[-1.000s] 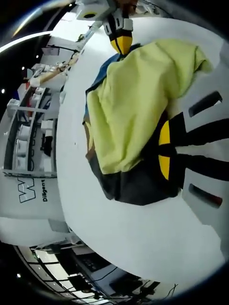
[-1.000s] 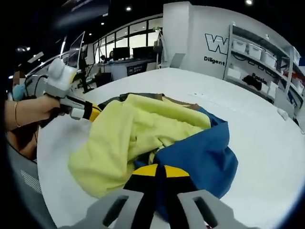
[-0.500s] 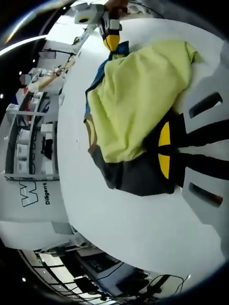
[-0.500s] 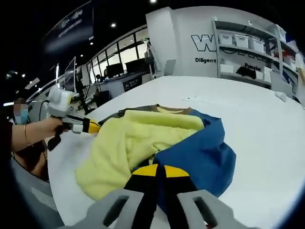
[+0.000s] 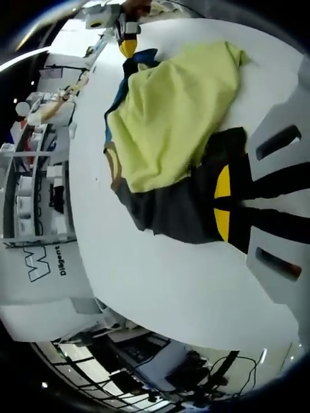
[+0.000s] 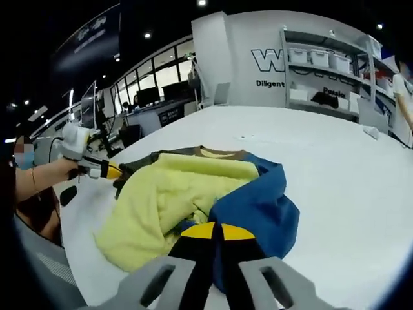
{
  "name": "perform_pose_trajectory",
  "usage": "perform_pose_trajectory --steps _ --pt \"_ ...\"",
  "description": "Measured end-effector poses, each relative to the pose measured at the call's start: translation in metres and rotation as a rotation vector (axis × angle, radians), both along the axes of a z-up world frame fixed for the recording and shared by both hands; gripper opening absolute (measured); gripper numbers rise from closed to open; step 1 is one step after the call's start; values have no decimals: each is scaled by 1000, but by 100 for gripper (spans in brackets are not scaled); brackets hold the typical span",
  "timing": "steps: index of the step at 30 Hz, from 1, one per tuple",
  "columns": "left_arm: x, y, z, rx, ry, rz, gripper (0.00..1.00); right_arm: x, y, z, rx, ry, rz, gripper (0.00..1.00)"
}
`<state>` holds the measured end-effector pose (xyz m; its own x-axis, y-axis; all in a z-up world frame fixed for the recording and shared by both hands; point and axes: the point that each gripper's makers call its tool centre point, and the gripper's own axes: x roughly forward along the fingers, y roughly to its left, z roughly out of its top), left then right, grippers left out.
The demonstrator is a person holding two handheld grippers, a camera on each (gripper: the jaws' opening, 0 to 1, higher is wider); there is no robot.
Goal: Fold the garment on the visible template until the final outline fits inside the template.
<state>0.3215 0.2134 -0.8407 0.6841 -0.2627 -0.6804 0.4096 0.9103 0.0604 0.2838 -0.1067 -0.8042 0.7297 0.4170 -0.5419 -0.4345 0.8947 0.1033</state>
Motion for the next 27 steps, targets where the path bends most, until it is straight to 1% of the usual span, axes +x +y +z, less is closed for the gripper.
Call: perform_pose_trajectory --steps 2,4,5,8,9,11,12,13,16,19,21,23,25,27 --pt "1 5 0 17 2 -2 1 0 -7 0 -28 1 -5 0" --pt "1 8 0 30 5 -7 1 1 -12 -1 -39 5 -12 0" --pt "3 12 0 40 10 -8 1 2 -19 -1 -52 5 -22 0" --pt "4 17 2 57 9 -13 1 5 -29 -1 -74 5 -33 0" --pt "6 20 3 74 4 -14 1 8 -37 -1 -104 5 -40 0" --pt "7 24 4 80 5 -10 1 10 -41 -1 -123 3 -43 0" --pt "9 27 4 82 5 -4 1 15 -54 0 -154 -2 -66 0" --pt "9 30 4 82 7 0 1 15 -56 0 -158 2 -70 0" --pt "11 35 2 86 18 7 1 20 -73 2 -190 4 -99 0" --pt "12 39 0 99 27 14 1 24 -94 3 -254 1 -128 0" --pt "14 42 -1 106 32 18 1 26 -104 2 -267 10 -148 0" --pt "16 44 -2 111 38 23 1 27 -112 1 -256 21 -167 0" --pt "20 48 -2 115 38 28 1 27 -121 -3 -237 47 -207 0" --pt "24 52 -4 119 43 41 1 27 -127 -5 -254 52 -216 0"
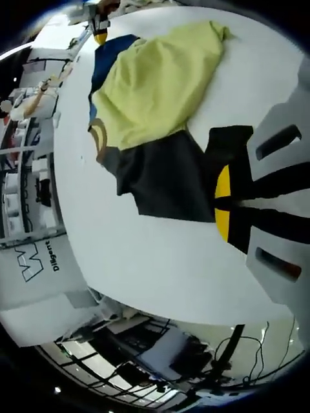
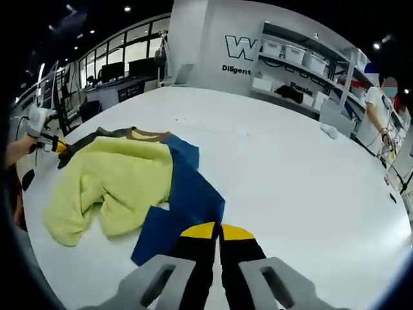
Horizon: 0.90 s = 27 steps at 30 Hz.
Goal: Fold the garment on the visible template until the final outline fits inside the template.
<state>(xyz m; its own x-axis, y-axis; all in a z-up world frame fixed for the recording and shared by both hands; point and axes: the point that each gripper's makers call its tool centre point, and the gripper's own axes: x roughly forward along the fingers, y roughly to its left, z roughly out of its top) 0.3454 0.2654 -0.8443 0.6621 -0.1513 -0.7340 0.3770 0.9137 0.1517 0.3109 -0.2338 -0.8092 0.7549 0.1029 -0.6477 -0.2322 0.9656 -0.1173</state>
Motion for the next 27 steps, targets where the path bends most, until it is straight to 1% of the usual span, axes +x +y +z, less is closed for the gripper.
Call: perform_pose_trajectory --steps 4,7,8,9,10,12,13,14,16,17,19,22,25,27 --pt "9 6 0 -4 8 18 1 1 -14 -4 -24 19 -23 0" --pt "15 9 -2 12 16 15 1 2 -25 -7 -51 33 -35 0" --pt "15 9 -1 13 17 14 1 2 -27 -7 -52 35 -37 0" --pt "18 10 -1 25 17 8 1 2 -30 -7 -20 43 -63 0" --pt "20 11 -1 35 16 7 1 3 -31 -6 -10 42 -67 0" --pt "22 14 -1 64 16 1 1 5 -37 -7 -34 41 -75 0" --pt "24 16 -2 75 15 0 1 5 -43 -8 -64 47 -81 0" --pt "26 17 -3 84 16 0 1 6 -44 -8 -63 48 -82 0" --pt "29 20 -3 86 20 4 1 6 -49 -12 -70 62 -92 0" --pt "30 20 -3 82 22 9 1 5 -53 -15 -94 73 -93 0" --pt "33 21 -2 81 21 9 1 5 -57 -17 -110 79 -96 0" --pt "37 23 -3 100 23 -5 1 5 -66 -24 -126 102 -100 0" --pt "39 25 -4 100 24 4 1 7 -74 -27 -149 115 -102 0" --pt "40 26 -4 98 25 2 1 9 -76 -26 -153 109 -97 0"
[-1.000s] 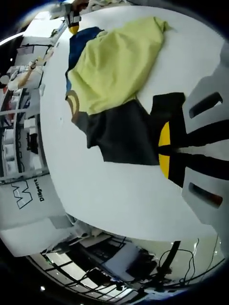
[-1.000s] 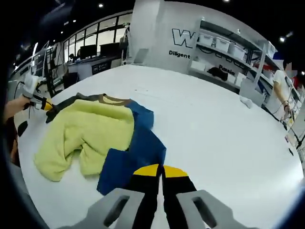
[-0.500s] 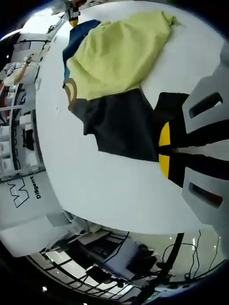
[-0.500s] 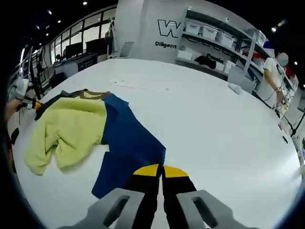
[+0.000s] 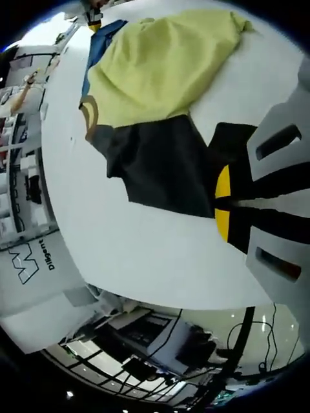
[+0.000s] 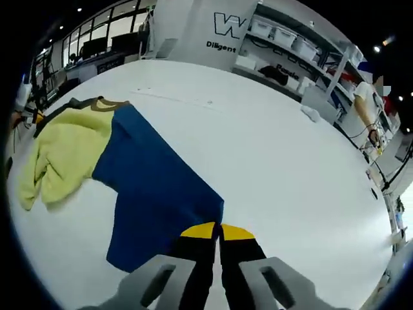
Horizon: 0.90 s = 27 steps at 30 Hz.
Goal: Fold the garment on the visible template until the final outline fits inside the template.
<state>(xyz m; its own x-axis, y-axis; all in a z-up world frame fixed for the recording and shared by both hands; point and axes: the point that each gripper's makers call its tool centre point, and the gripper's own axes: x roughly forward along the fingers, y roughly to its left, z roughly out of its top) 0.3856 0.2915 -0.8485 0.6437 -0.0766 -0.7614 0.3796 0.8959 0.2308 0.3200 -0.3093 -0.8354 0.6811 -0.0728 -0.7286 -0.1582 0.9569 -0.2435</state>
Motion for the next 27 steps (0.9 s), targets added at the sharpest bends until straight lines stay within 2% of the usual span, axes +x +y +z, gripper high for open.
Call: perform_pose_trajectory --steps 4,10,13,14,16,18,20,22,25,27 --pt "3 3 -1 -32 3 11 1 4 -4 -5 -7 -3 0 0" --pt "5 4 -1 -20 -1 10 1 7 -12 -8 -24 1 -21 0" --pt "3 3 0 -34 -9 47 2 7 -10 -8 -11 -7 -27 0" --pt "4 7 4 -27 -25 80 6 7 -7 -6 1 -15 -27 0" --pt "2 6 5 -35 -23 75 11 6 -5 -4 21 -24 -33 0" --pt "1 4 8 -57 -32 84 17 7 6 1 79 -52 -31 1" --pt "-1 4 11 -65 -41 96 21 7 13 6 101 -69 -26 9" --pt "-5 -2 14 -111 -45 107 27 6 29 12 130 -86 8 13" --pt "-10 -6 16 -98 -48 86 38 4 48 19 172 -98 39 21" --pt "-14 -9 16 -97 -49 81 49 3 65 23 240 -105 59 33"
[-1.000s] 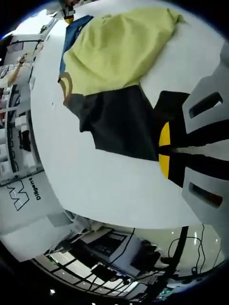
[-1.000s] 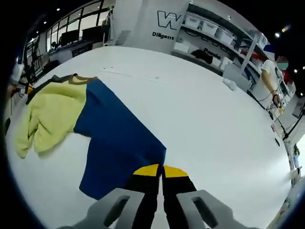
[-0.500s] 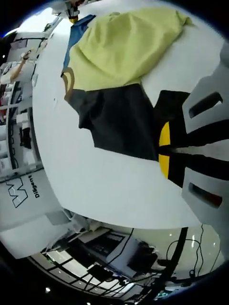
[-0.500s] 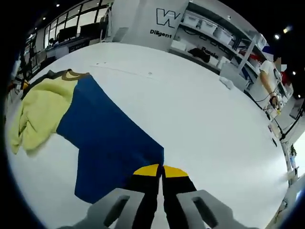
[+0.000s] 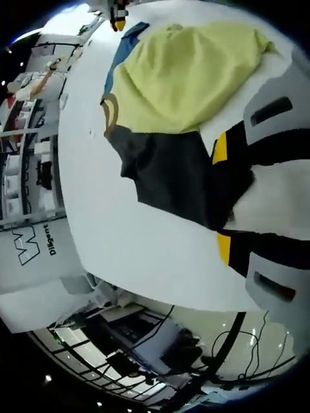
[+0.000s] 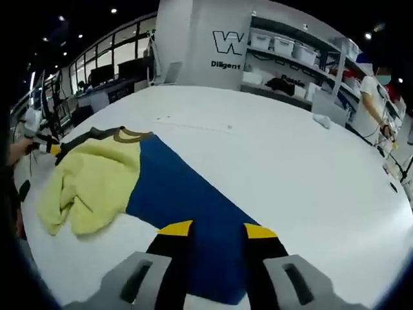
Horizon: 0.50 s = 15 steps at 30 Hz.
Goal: Fold the garment on the visible template until the final outline fits inside the template.
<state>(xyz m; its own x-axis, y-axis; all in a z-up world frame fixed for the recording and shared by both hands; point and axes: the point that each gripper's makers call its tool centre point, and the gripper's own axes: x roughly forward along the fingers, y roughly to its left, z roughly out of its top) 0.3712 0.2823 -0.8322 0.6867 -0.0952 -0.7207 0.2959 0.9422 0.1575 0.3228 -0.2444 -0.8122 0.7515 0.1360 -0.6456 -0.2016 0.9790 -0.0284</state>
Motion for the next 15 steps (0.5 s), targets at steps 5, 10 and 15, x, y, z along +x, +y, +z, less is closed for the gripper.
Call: perform_pose_trajectory --steps 5,10,15 --pt "-19 -17 2 -58 22 -27 76 -10 44 9 116 4 69 54" --pt "-29 -25 12 -92 -9 -14 88 -15 73 15 183 -21 76 74" --pt "-41 -42 16 -142 -16 -38 97 -25 101 8 218 11 119 87"
